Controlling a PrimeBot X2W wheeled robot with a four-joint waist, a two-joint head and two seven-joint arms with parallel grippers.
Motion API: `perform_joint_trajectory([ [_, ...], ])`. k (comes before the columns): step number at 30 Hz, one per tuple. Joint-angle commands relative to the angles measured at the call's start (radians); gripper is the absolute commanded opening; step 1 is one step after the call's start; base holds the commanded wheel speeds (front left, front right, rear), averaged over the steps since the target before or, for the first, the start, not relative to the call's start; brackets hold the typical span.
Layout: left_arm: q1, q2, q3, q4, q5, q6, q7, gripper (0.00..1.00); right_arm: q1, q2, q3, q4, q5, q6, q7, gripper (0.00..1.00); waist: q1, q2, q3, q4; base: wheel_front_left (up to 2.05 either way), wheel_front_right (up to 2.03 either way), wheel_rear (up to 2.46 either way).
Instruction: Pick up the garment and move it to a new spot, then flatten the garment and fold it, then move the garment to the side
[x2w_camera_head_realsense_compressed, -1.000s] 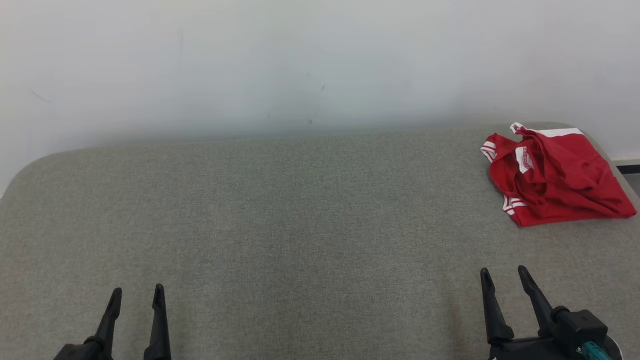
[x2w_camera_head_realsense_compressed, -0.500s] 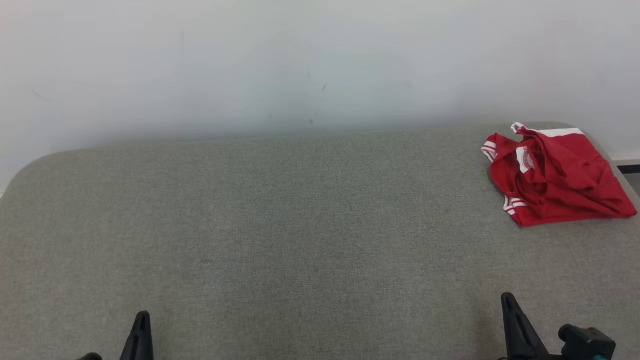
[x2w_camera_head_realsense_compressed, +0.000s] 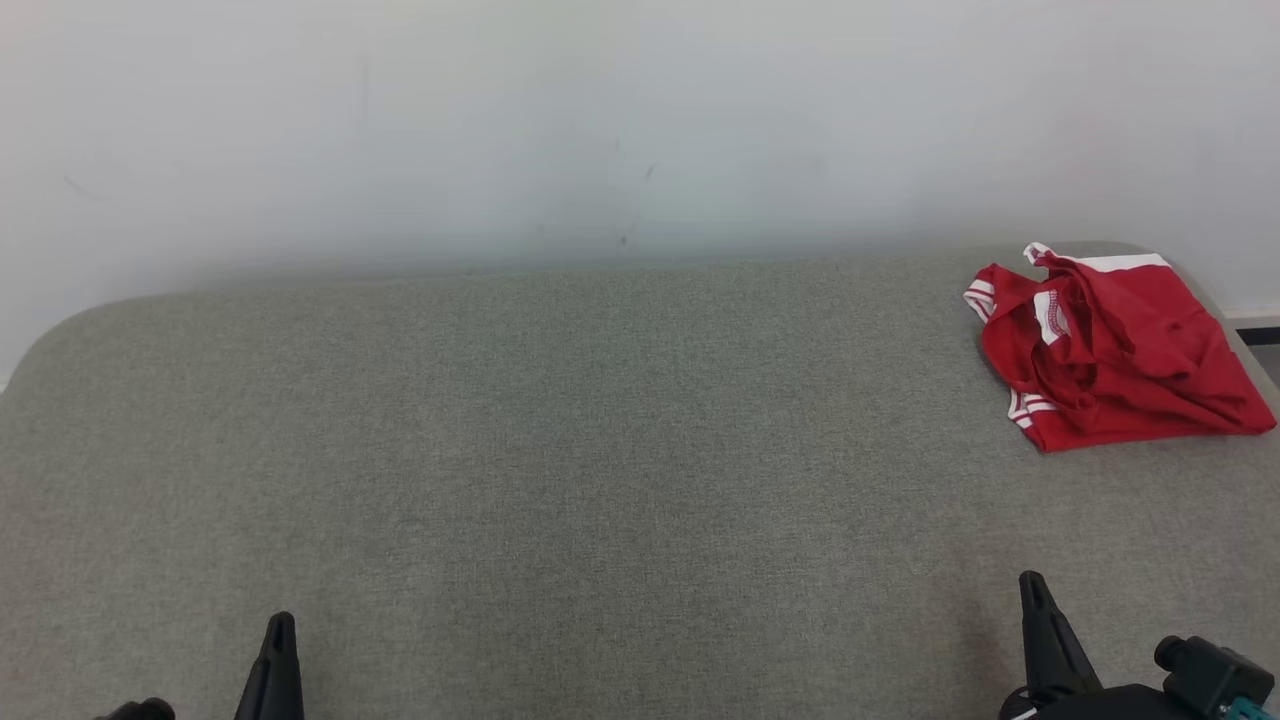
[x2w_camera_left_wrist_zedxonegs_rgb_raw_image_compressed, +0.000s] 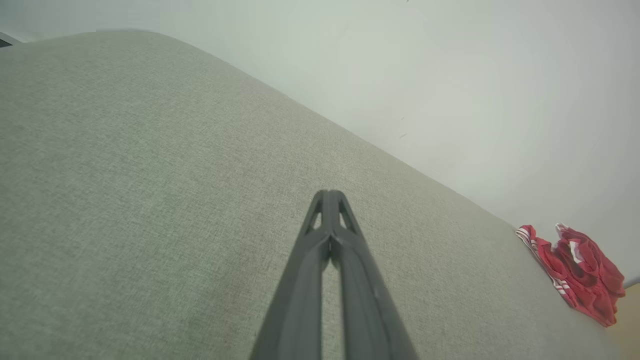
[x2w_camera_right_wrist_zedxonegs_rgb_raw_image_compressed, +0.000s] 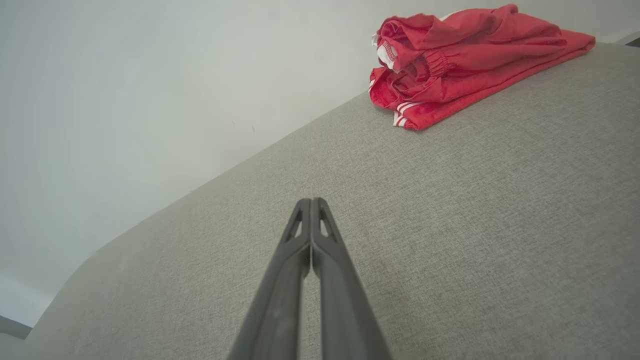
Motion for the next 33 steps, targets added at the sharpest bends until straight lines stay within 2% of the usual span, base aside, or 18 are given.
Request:
perform_joint_trajectory([
  [1,-0.029,0.002,0.006,-0.011,-0.043,-0.002,0.008,0.00,-0.027,0.000,-0.009,-0.018,0.041,0.000,0.007,0.00,0.0000,0.0000,0.000,0.000,0.00,0.00,0.00],
  [33,-0.077,-0.005,0.020,0.004,-0.468,-0.017,0.120,0.00,-0.063,0.015,-0.054,-0.035,0.460,-0.001,0.114,0.00,0.0000,0.0000,0.009,0.003,0.00,0.00,0.00],
])
